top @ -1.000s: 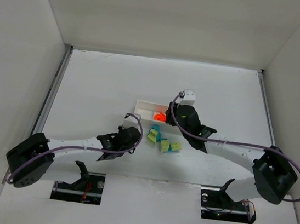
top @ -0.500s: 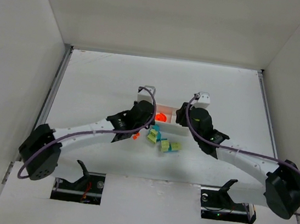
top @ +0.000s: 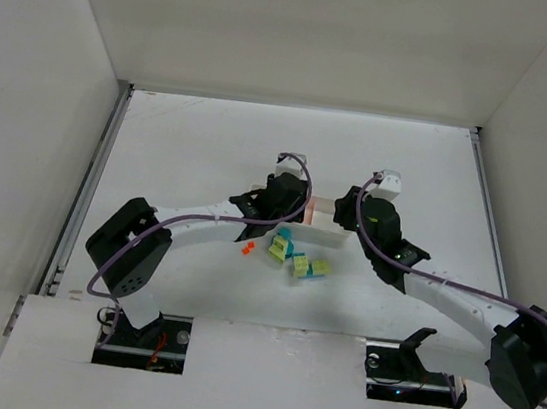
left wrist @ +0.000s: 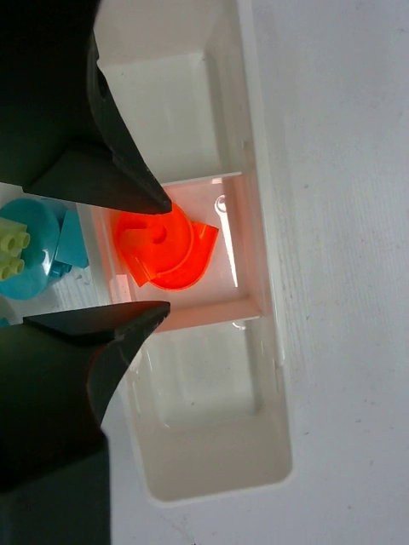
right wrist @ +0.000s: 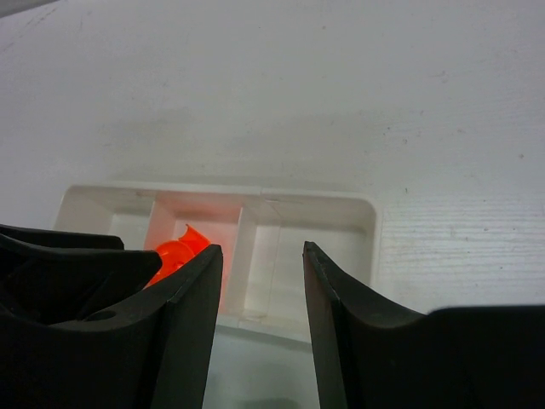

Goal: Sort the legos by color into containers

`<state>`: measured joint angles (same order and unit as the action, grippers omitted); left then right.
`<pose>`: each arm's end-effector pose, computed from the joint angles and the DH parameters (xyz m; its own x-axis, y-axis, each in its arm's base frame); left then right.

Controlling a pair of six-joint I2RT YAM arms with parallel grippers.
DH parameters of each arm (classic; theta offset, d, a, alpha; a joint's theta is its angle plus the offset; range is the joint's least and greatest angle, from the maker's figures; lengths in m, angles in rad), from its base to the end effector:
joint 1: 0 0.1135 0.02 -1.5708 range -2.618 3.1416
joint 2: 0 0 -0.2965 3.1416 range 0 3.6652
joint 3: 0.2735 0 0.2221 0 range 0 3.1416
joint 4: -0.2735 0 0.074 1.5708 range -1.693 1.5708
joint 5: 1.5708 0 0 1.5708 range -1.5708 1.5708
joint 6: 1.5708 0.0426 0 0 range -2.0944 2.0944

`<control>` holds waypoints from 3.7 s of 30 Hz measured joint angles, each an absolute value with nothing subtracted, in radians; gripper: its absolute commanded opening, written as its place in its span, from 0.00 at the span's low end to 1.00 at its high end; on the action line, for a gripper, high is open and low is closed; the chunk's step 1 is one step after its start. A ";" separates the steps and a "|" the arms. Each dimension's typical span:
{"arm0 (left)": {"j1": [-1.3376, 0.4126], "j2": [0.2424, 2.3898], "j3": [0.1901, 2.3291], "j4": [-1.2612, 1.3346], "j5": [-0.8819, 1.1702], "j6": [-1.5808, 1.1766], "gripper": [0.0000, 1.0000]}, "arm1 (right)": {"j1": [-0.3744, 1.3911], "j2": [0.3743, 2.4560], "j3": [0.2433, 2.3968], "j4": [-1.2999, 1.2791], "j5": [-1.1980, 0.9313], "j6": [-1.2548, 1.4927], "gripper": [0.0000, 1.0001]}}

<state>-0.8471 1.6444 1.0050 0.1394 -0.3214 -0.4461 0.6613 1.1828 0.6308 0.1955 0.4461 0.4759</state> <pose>0.2416 -0.2531 0.2749 -0.5139 -0.0366 -0.8570 0.3389 0.9092 -0.2420 0.1902 0.1247 0.2877 -0.3525 0.2494 -0.9020 -0.0827 0.9518 0.2955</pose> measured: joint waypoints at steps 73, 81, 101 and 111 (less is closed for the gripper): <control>-0.524 0.741 0.270 0.079 -0.299 -0.678 0.38 | 1.137 1.642 1.019 0.089 0.436 0.452 0.22; -0.673 0.880 0.311 0.084 -0.310 -0.678 0.38 | 0.887 1.490 0.940 0.139 0.437 0.424 0.22; -0.911 1.262 0.507 0.108 -0.495 -0.667 0.33 | 0.831 1.505 0.849 0.145 0.417 0.417 0.50; -0.931 1.397 0.559 0.122 -0.580 -0.661 0.31 | 0.831 1.355 0.704 0.215 0.417 0.436 0.50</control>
